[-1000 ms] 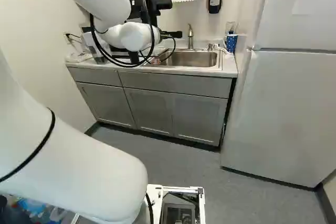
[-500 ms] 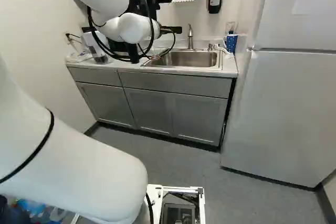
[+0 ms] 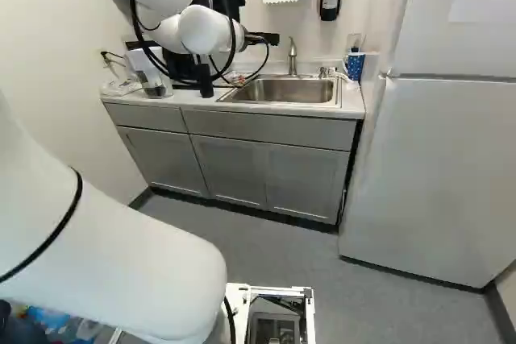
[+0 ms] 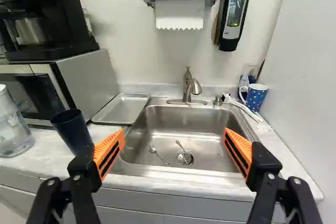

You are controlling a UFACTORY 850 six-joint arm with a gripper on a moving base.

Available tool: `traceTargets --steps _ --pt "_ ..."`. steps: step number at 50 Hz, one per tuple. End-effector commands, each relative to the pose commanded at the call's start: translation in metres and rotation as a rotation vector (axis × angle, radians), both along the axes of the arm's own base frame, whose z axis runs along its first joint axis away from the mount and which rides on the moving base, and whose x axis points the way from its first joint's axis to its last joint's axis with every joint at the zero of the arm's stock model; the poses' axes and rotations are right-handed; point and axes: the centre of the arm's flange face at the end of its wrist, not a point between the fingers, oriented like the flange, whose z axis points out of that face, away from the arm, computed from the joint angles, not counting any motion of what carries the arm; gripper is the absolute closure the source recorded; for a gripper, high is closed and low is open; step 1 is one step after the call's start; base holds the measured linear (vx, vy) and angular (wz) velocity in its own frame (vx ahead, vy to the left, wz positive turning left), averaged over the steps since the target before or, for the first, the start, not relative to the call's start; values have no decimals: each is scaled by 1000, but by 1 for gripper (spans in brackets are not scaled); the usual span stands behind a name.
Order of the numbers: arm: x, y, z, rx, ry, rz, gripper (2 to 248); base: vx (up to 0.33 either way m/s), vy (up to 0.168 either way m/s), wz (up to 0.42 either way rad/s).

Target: Rinse the cup and place it in the tray

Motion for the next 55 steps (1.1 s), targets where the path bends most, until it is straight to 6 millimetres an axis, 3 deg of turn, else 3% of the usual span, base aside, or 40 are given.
traceTargets --steps 31,55 --pt "0 0 6 -1 -5 0 3 2 0 0" --pt "0 0 6 -1 -5 0 3 155 -24 -7"
